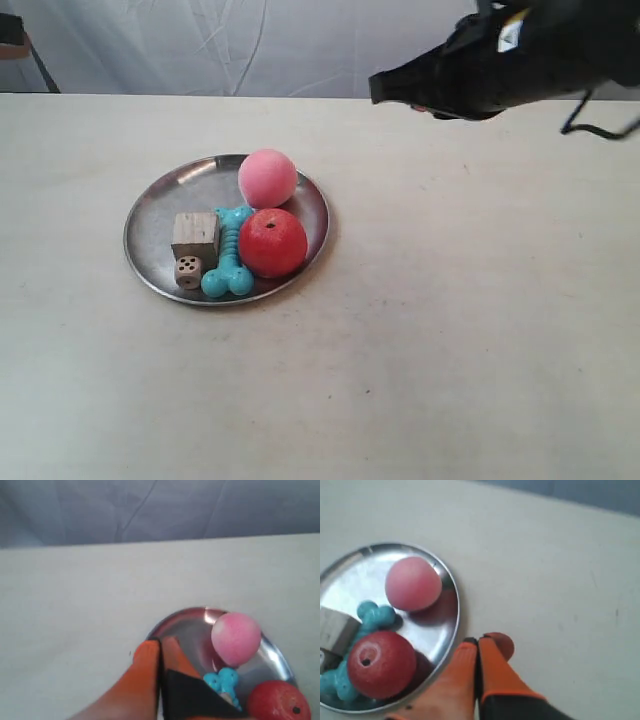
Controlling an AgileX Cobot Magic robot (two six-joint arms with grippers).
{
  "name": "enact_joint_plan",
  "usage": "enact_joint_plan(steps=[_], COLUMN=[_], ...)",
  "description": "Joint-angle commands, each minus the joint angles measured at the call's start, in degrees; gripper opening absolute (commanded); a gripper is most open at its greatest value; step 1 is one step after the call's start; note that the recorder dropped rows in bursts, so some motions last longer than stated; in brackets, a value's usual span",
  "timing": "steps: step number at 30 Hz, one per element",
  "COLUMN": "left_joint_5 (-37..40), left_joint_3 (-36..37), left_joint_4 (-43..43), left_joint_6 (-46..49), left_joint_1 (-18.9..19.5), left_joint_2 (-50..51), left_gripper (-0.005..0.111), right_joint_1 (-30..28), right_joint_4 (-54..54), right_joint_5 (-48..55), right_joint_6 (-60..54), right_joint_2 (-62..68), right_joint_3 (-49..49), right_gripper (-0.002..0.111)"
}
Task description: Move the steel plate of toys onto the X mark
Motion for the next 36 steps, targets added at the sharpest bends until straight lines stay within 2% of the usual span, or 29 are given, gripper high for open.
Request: enact_joint_plan(steps=[1, 6, 12, 18, 24, 27, 33, 36], left_joint_5=[-1.54, -0.06, -2.57, -13.94, -15.65, -15.65, -15.53, -15.31], left_joint_3=[6.73, 10.64, 11.24, 11.24, 11.24, 11.24, 11.24, 11.24], left_joint_4=[-12.94, -23.44, -32.3, -32.14, -32.14, -31.93, -32.09, -32.22], left_joint_6=[13.32, 25.05, 34.03, 37.14, 39.96, 40.71, 40.71, 39.69], left_joint_1=[0.35, 0.35, 0.14, -6.29, -13.41, -16.12, -17.43, -17.42], left_joint_2=[-13.27, -22.47, -23.43, -20.27, -18.05, -17.94, -18.17, -18.17], left_gripper=[0.0, 0.0, 0.0, 0.0, 0.0, 0.0, 0.0, 0.0], right_joint_1=[-0.2, -0.2, -0.2, -0.2, -0.2, -0.33, -0.52, -4.68], right_joint_4=[-3.08, -4.97, -4.87, -4.87, -4.87, -4.74, -4.74, -4.74], right_joint_5=[-20.59, -38.34, -36.32, -36.42, -35.63, -36.61, -47.91, -54.17], right_joint_6=[-0.66, -0.24, 2.65, 2.65, 2.65, 2.65, 2.65, 2.65], right_joint_2=[-14.08, -26.98, -33.01, -33.85, -34.6, -39.9, -54.32, -61.72], right_joint_3=[14.96, 26.17, 28.65, 28.65, 28.91, 30.62, 43.06, 50.39], right_gripper=[-0.001, -0.001, -0.001, -0.001, -0.001, -0.001, -0.001, -0.001])
